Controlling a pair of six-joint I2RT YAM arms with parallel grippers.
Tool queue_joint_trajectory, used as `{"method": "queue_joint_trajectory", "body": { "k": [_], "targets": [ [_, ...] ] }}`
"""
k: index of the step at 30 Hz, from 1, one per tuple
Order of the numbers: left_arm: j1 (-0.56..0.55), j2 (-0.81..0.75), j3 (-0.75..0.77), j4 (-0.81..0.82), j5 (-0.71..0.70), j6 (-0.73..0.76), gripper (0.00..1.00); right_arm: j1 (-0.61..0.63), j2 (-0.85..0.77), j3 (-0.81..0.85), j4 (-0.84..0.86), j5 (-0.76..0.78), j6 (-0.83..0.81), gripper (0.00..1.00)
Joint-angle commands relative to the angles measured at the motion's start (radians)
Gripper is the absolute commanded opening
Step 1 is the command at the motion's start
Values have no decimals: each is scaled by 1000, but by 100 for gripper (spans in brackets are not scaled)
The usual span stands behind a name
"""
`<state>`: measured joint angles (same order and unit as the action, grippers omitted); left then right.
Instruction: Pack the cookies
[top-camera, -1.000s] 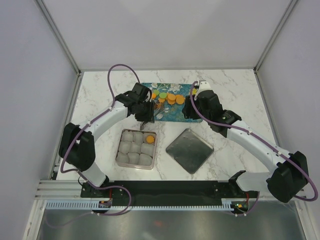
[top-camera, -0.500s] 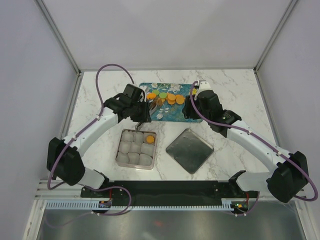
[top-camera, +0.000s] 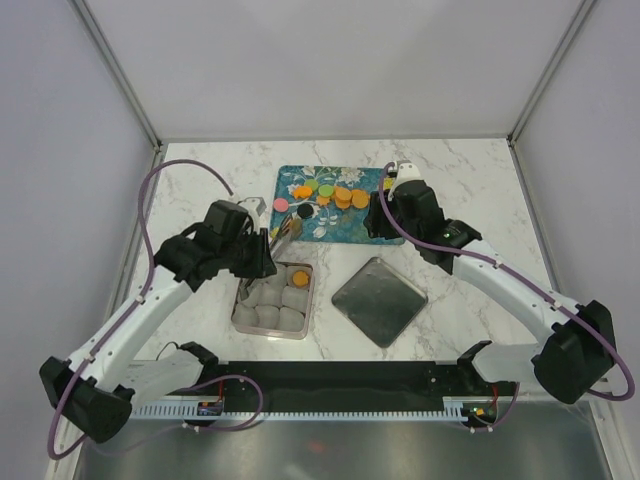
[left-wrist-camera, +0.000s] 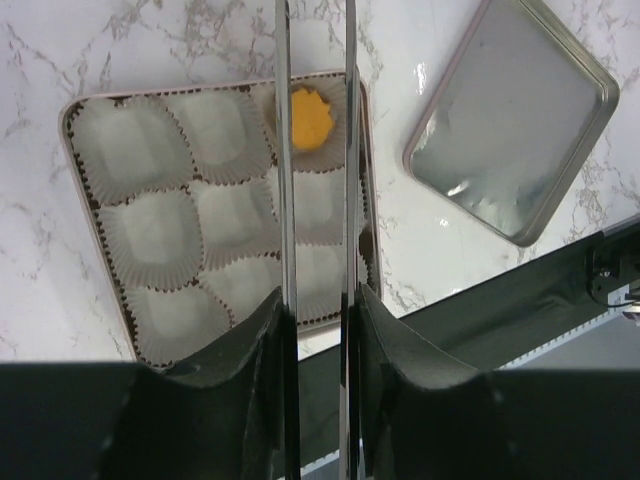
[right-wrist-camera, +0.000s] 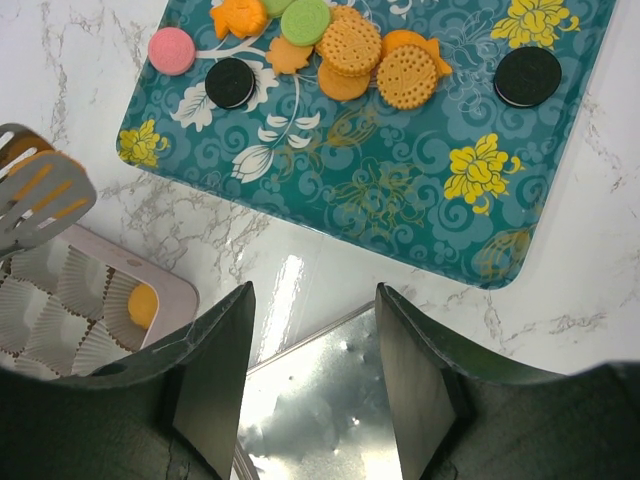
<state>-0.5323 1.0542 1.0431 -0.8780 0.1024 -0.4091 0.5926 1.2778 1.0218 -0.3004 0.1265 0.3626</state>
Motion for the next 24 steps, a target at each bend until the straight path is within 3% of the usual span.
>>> {"method": "queue_joint_trajectory", "body": {
  "k": [1, 14, 24],
  "targets": [
    [-3, -86, -21, -88, -13, -46, 36, -2, 15, 20, 27, -21, -4, 59],
    [-5, -293, -150, -219, -23, -143, 36, -1, 45, 40, 30, -56, 9, 59],
    [-6, -287, -184, -188, -18, -158, 36, 1, 57, 40, 38, -62, 9, 59]
  ]
}}
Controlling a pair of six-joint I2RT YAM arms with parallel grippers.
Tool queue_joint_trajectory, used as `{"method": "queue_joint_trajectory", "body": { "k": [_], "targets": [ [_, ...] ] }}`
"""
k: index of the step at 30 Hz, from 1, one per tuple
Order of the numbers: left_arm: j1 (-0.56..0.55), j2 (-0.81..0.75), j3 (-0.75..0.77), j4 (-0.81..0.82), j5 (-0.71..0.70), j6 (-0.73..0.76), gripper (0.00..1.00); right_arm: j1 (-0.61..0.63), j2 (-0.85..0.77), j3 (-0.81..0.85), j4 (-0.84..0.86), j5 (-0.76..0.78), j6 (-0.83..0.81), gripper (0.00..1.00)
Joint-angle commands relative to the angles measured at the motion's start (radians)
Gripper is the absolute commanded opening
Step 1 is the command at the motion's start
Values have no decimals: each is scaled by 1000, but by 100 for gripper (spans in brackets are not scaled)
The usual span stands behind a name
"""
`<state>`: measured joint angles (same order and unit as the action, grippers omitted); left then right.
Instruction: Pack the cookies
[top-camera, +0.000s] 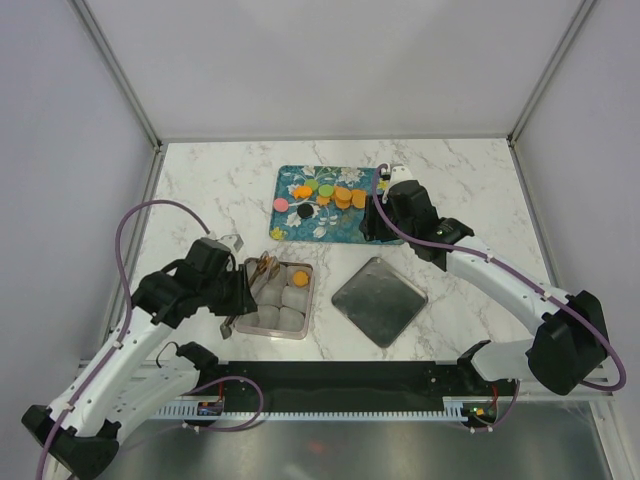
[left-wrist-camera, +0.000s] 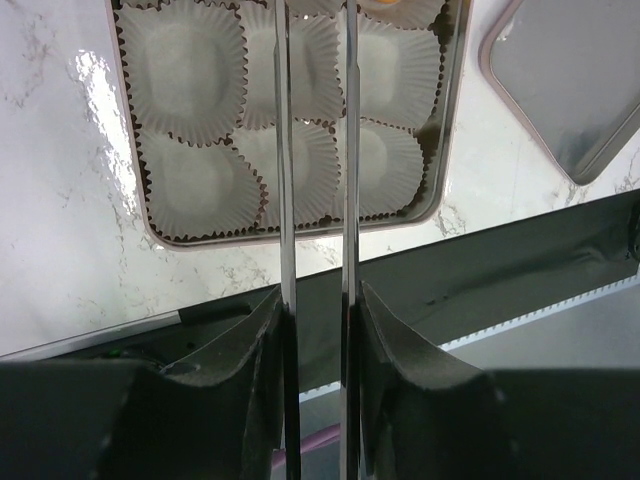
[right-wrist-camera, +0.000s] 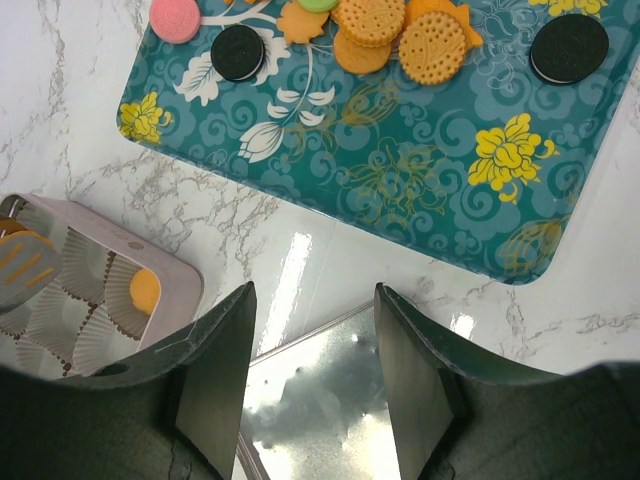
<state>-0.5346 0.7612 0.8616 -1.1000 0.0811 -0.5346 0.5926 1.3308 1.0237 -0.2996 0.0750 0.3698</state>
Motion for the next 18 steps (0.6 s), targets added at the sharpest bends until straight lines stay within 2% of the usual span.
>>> {"method": "queue_joint_trajectory", "body": {
  "k": [1, 18],
  "targets": [
    [-4, 12, -6, 40, 5, -31, 36, 1, 4, 36, 37, -9, 1, 59],
    [-5, 58, -18, 78, 13, -27, 41, 0, 4, 19, 43, -3, -2, 59]
  ]
}}
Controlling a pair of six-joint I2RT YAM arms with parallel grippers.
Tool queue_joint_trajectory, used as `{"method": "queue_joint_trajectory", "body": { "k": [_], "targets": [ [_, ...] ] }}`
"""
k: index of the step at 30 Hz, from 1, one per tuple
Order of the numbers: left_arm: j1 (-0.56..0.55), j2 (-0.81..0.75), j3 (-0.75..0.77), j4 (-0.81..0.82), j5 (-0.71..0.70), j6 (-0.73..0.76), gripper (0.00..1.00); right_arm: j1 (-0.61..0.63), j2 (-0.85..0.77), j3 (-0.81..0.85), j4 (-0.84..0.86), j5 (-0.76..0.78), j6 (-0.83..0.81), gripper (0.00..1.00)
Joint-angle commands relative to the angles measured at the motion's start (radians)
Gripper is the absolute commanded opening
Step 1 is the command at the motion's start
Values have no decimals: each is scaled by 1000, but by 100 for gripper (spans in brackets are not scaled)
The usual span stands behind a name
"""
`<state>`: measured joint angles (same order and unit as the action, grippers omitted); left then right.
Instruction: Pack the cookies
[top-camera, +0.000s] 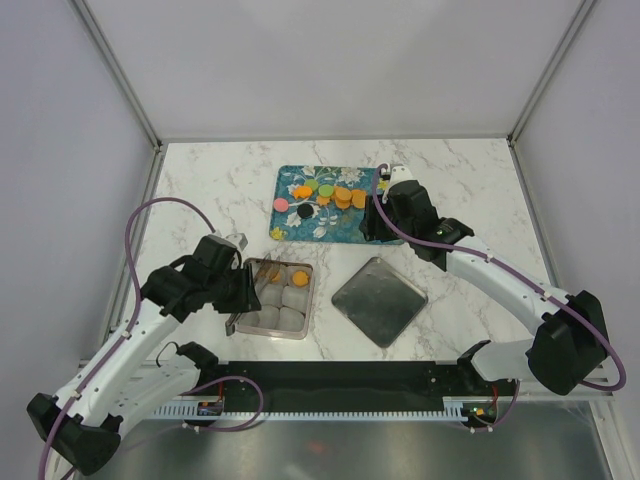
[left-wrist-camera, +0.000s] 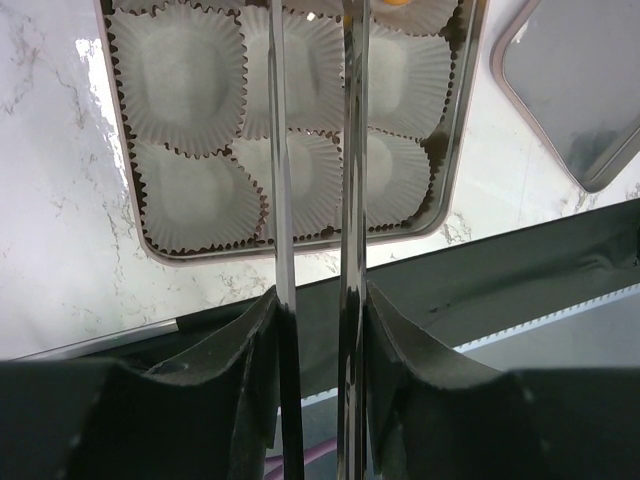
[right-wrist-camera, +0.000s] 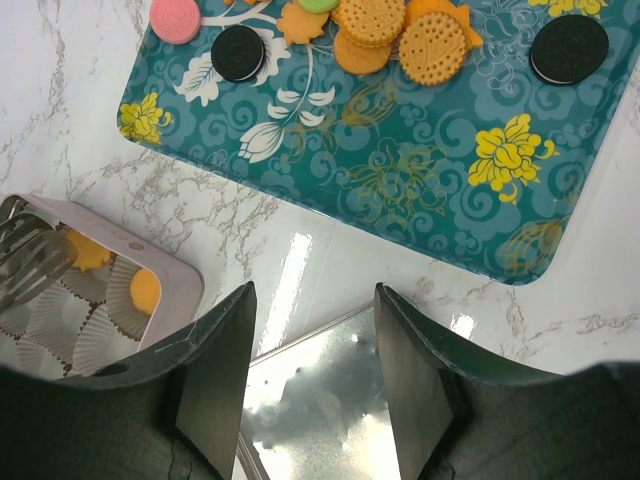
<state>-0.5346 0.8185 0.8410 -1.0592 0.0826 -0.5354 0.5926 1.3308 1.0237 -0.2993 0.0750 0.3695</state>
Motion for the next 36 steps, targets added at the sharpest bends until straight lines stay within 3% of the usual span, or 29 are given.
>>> {"method": "queue_joint_trajectory", "body": {
  "k": [1, 6, 14, 27, 36],
  "targets": [
    [-5, 1, 4, 39, 11, -25, 42, 1, 4, 19, 43, -3, -1, 59],
    [-5, -1, 6, 38, 13, -23, 42, 1, 5, 18, 46, -6, -1, 59],
    [-5, 21, 138, 31, -1, -2, 43, 1, 1, 16, 46, -3, -1, 59],
    [5, 390, 335, 225, -73, 129, 60, 1, -16, 6, 45, 3, -4, 59],
    [16, 634, 446, 304, -110, 181, 61, 1, -25, 3, 45, 8, -7, 59]
  ]
}}
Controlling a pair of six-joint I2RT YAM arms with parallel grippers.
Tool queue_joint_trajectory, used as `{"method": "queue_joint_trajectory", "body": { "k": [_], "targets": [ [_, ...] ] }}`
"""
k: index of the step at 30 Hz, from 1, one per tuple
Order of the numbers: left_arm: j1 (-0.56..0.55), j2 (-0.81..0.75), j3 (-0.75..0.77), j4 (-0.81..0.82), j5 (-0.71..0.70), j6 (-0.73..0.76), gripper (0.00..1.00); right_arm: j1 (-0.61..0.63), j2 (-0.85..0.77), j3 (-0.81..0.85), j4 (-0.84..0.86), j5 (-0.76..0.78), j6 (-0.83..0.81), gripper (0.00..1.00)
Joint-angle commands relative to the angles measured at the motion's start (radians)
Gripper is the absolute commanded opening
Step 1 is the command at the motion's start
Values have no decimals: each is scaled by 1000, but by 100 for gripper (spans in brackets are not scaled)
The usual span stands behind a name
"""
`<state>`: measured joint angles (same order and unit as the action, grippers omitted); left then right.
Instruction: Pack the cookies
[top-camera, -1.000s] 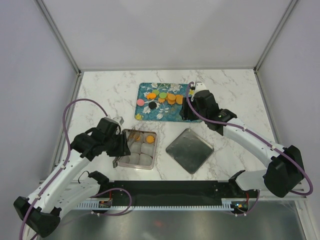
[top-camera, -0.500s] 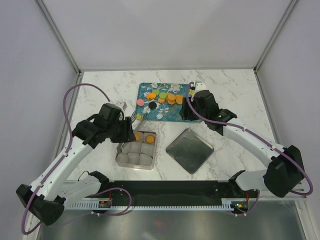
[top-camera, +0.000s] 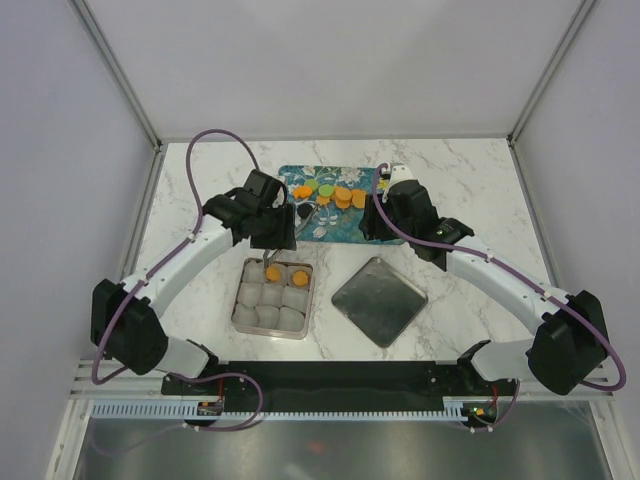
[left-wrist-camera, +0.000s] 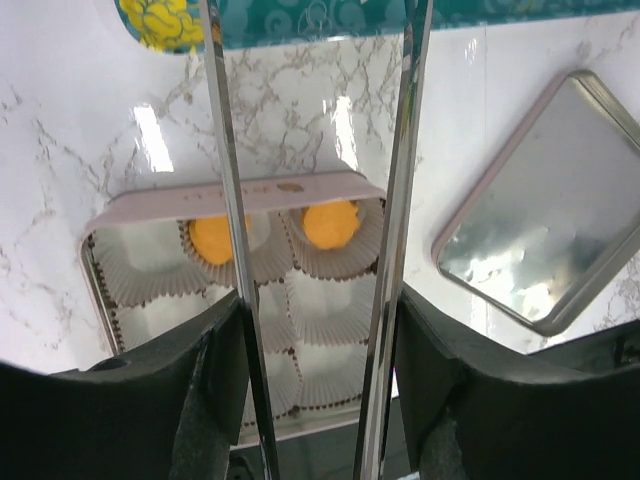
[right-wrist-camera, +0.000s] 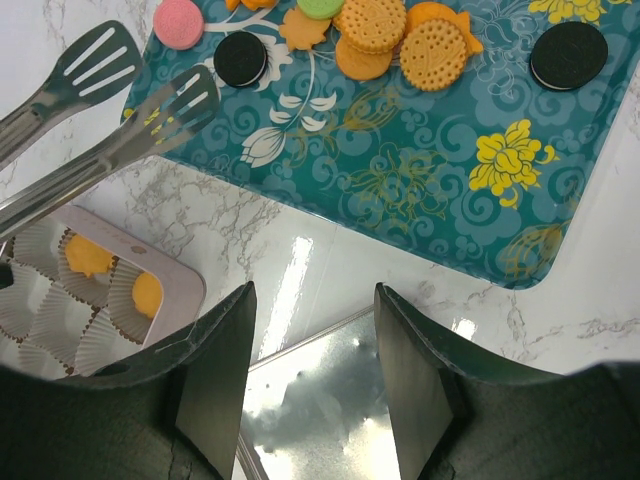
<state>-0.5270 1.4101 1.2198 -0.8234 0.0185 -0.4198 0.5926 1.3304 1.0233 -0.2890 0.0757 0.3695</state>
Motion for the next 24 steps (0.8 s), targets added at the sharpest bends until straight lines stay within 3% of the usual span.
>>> {"method": "queue_joint_trajectory", "body": {
  "k": [1, 10, 24],
  "targets": [
    [9, 59, 73, 73, -49, 69, 61, 1, -23, 3, 34, 7, -7, 59],
    [16, 206, 129, 96, -84, 101, 59, 1, -23, 3, 36, 6, -7, 59],
    [16, 313, 159, 136, -75, 105, 54, 1, -26, -3, 36, 4, -9, 59]
  ]
}}
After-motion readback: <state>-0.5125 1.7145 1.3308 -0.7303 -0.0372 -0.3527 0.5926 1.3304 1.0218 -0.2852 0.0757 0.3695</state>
